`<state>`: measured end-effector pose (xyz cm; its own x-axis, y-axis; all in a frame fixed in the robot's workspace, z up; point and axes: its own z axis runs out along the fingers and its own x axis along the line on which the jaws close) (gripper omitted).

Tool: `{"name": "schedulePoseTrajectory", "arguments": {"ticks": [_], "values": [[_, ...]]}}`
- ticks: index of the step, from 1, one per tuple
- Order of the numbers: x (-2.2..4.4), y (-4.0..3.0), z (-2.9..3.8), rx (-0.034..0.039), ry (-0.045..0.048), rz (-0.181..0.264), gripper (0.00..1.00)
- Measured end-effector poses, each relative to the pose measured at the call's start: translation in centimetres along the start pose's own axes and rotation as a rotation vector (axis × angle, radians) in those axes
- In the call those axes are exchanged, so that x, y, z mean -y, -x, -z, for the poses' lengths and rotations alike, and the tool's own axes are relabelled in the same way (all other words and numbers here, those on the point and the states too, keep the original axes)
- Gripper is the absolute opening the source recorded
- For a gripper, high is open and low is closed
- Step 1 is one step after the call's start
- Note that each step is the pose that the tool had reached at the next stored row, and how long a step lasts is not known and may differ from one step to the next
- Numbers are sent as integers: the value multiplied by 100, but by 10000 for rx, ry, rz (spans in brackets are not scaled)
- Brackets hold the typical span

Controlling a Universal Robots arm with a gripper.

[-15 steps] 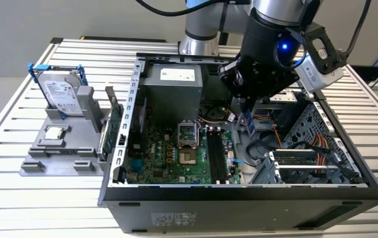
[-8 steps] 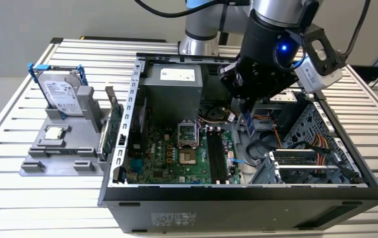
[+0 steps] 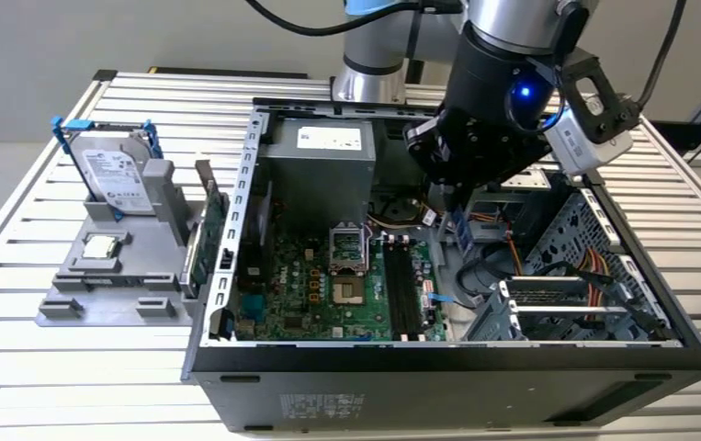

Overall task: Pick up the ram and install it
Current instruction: 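Insert the ram into the slot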

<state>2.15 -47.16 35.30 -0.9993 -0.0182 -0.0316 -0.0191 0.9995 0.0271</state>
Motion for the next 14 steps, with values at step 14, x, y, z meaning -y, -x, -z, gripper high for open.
{"name": "schedulePoseTrajectory", "arguments": {"ticks": [14], "values": [[1, -2, -41, 3, -1, -81, 0]]}}
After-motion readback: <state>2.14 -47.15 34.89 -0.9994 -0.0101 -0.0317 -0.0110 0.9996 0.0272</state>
